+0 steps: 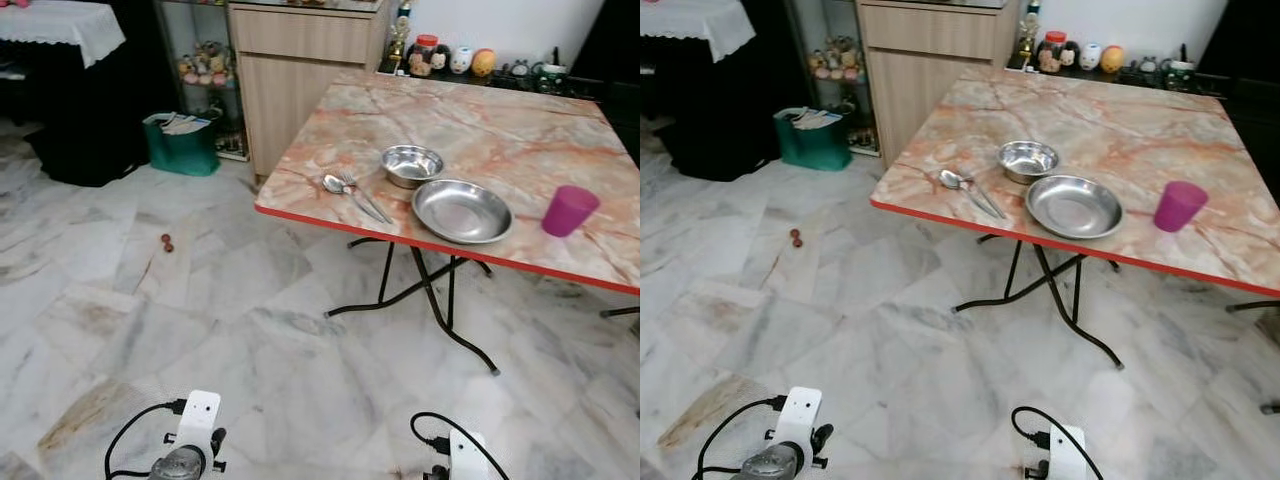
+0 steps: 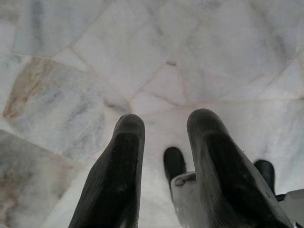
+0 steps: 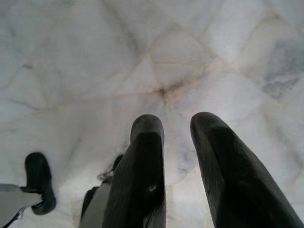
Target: Setting the table
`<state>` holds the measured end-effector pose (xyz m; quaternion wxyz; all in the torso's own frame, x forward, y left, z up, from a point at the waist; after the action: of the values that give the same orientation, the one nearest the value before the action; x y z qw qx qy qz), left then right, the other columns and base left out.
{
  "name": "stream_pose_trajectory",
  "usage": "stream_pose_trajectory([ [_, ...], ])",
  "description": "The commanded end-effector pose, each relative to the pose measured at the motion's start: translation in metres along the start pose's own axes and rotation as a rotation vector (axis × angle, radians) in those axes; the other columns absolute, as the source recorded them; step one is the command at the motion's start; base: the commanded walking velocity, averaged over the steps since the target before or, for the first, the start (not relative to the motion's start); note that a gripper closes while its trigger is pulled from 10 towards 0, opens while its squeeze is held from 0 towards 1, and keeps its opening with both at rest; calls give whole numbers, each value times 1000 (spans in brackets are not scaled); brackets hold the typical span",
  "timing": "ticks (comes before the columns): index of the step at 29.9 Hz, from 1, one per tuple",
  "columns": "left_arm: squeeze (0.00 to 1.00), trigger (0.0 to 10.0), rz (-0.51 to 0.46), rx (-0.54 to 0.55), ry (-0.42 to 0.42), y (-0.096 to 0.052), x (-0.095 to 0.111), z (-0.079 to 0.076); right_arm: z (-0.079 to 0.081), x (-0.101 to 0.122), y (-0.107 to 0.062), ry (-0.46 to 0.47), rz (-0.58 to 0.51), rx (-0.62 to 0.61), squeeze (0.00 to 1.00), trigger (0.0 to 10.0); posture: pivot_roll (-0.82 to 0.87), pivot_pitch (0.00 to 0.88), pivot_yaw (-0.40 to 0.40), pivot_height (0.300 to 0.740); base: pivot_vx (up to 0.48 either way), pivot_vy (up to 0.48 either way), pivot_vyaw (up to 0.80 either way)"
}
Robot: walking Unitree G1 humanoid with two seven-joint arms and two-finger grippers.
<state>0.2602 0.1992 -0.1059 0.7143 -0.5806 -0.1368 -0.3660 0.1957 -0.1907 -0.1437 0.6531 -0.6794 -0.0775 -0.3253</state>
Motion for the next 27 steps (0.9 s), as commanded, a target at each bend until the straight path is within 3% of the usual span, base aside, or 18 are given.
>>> stream_pose_trajectory([
  [1, 0, 10000, 1, -4, -8, 0, 1, -1, -5, -1, 0, 6, 2, -14, 0, 10000, 99, 0, -61, 740, 0, -270, -513],
  [14, 0, 10000, 6, -5, -14, 0, -2, -2, -6, 0, 0, 7, -2, -18, 0, 10000, 99, 0, -62, 740, 0, -275, 0],
  [18, 0, 10000, 10, -6, -14, 0, -3, -2, -5, 0, 0, 7, 0, -16, 0, 10000, 99, 0, -62, 740, 0, -278, -719],
  [27, 0, 10000, 7, -9, -13, 0, -3, -2, -6, 0, 0, -1, -8, -17, 0, 10000, 100, 0, -63, 740, 0, -277, 0],
])
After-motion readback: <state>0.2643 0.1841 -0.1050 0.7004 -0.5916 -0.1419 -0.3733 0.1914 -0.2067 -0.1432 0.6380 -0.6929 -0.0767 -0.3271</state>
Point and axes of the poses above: a point about 5 cm out from each wrist's last joint towards the gripper, its own y axis pointing out of the wrist towards the gripper, its own x axis along the axis of the wrist's last joint, z = x × y, the point moved 6 cm from there along y, pointing out of the wrist towards the gripper, and after that the axes turned 12 degrees about y, right-handed, at the moved point
